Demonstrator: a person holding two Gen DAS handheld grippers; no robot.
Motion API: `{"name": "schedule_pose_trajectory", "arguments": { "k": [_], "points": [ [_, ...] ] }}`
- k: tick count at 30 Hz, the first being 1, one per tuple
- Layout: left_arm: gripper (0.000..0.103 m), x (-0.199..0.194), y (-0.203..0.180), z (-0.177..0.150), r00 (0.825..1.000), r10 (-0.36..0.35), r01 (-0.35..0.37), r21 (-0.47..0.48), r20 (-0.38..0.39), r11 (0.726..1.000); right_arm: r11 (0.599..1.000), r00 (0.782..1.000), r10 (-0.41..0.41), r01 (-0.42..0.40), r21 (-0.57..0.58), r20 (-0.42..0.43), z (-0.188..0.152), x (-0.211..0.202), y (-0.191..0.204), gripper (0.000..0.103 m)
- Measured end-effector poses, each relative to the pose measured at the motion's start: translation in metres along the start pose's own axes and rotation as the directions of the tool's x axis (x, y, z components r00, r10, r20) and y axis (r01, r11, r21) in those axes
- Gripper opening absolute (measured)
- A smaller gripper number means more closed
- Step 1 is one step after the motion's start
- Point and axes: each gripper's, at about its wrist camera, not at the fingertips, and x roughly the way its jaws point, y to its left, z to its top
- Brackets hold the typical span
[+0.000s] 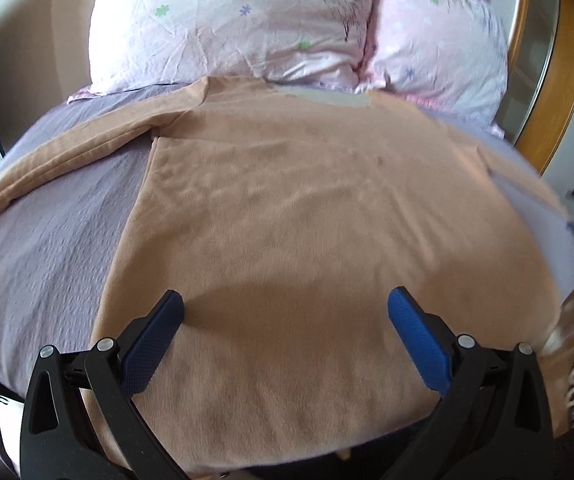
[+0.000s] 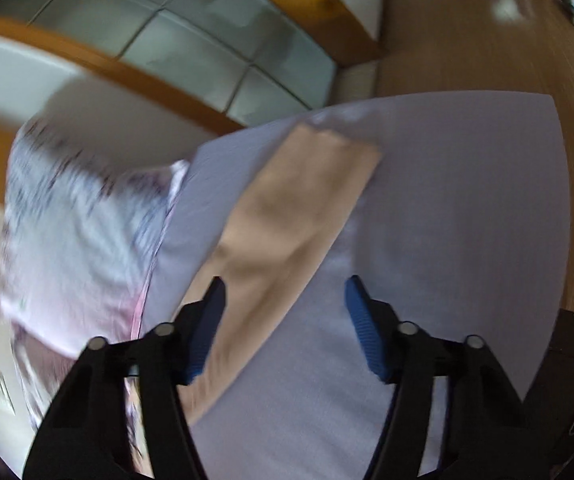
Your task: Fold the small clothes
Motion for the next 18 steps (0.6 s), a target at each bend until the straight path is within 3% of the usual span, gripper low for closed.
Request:
{"name": "schedule_pose_trajectory", "arguments": {
  "k": [4, 6, 7, 9, 11, 13, 15, 18],
  "points": [
    [0.102, 0.003, 0.006, 0.010, 1.000, -0.011, 0.011, -0.014, 0.028, 1.000, 1.000, 1.000, 0.007, -0.008, 0.026, 0.021, 0.016, 0.014, -0.005, 0.044],
    [0.102, 0.004, 0.010, 0.014, 0.999, -0.040, 0.041, -0.031, 0.036, 0.999, 1.000, 1.000, -0.008, 0.007, 0.029, 0.024, 0.019, 0.023, -0.004, 0.026],
    [0.102, 0.004, 0.014, 0.016, 0.997, -0.061, 0.064, -0.048, 0.045, 0.997, 0.999, 1.000, -0.020, 0.020, 0.029, 0.015, 0.020, 0.027, -0.005, 0.005],
    [0.102, 0.002, 0.021, 0.019, 0.996, -0.063, 0.068, -0.076, 0.061, 0.995, 0.999, 0.999, -0.032, 0.033, -0.014, 0.040, 0.017, 0.029, 0.010, 0.004],
    [0.102, -0.001, 0.031, 0.023, 0.996, -0.029, 0.037, -0.106, 0.085, 0.994, 0.987, 0.996, 0.003, 0.011, -0.163, 0.090, 0.005, 0.015, 0.043, 0.004],
    [0.102, -0.006, 0.043, 0.026, 0.993, 0.002, 0.014, -0.138, 0.116, 0.990, 0.939, 0.991, 0.099, -0.063, -0.337, 0.093, -0.025, 0.000, 0.097, 0.004],
    [0.102, -0.014, 0.058, 0.026, 0.988, 0.023, 0.005, -0.181, 0.152, 0.983, 0.874, 0.979, 0.203, -0.170, -0.455, 0.024, -0.062, -0.010, 0.145, 0.004],
    [0.102, -0.024, 0.086, 0.025, 0.977, -0.007, 0.062, -0.250, 0.215, 0.966, 0.693, 0.926, 0.331, -0.369, -0.619, -0.181, -0.150, -0.013, 0.232, 0.004]
  ]
}}
